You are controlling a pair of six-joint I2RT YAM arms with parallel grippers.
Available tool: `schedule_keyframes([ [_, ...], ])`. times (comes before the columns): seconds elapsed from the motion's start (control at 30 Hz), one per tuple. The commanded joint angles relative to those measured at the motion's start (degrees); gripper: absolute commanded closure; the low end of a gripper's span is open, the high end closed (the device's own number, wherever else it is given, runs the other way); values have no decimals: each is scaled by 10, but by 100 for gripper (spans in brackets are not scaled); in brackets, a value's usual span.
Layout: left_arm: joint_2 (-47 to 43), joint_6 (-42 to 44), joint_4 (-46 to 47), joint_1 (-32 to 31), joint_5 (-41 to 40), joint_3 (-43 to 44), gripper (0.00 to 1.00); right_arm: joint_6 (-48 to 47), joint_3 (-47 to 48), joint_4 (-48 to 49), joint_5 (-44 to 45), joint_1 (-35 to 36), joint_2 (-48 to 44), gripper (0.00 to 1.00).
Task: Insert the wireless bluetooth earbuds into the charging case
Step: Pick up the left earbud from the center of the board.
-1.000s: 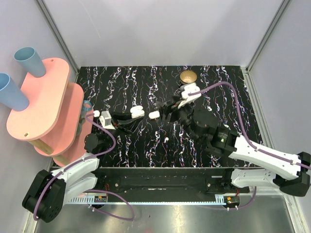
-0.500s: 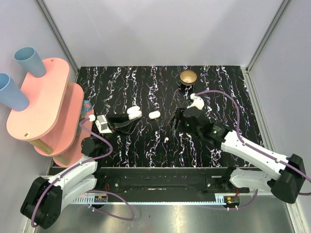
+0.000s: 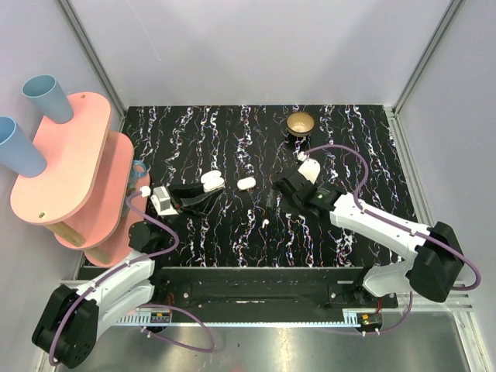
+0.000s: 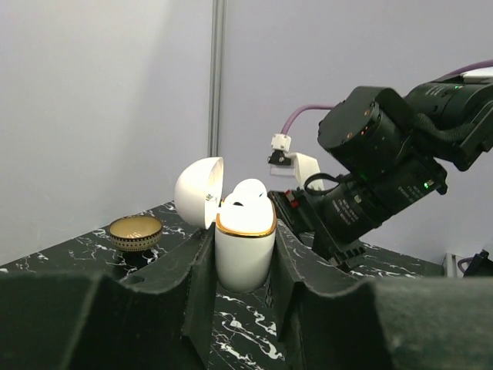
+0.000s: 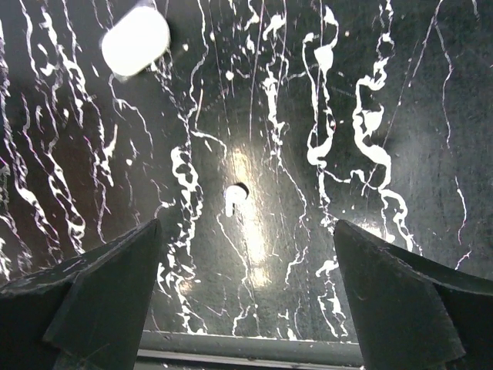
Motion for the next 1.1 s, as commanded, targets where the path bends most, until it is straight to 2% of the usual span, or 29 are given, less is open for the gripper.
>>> schedule_keyframes([
  [0.0,-18,26,188,2,-20,-4,100,29,34,-38,76,-3,-19,0],
  [0.13,-24,33,169,3,-19,-1,100,81,17,-33,76,-9,-40,0],
  [0.3,-30,35,171,3,-26,-6,100,99,19,-27,54,-18,-38,0],
  [0.37,-33,35,169,3,-25,-6,100,147,18,-32,56,-18,-33,3],
  [0.53,-48,37,162,3,-29,-11,100,159,30,-45,39,-19,-18,4],
  [0.73,-70,43,130,3,-35,-11,100,180,97,-114,3,-20,45,10],
  [0.77,-74,43,125,3,-36,-10,100,178,112,-118,-17,-19,67,15],
  [0.83,-77,42,112,3,-37,-9,100,165,127,-127,-39,-19,90,17],
  [1.07,-88,50,114,3,-48,-19,100,167,189,-166,-105,-19,190,19],
])
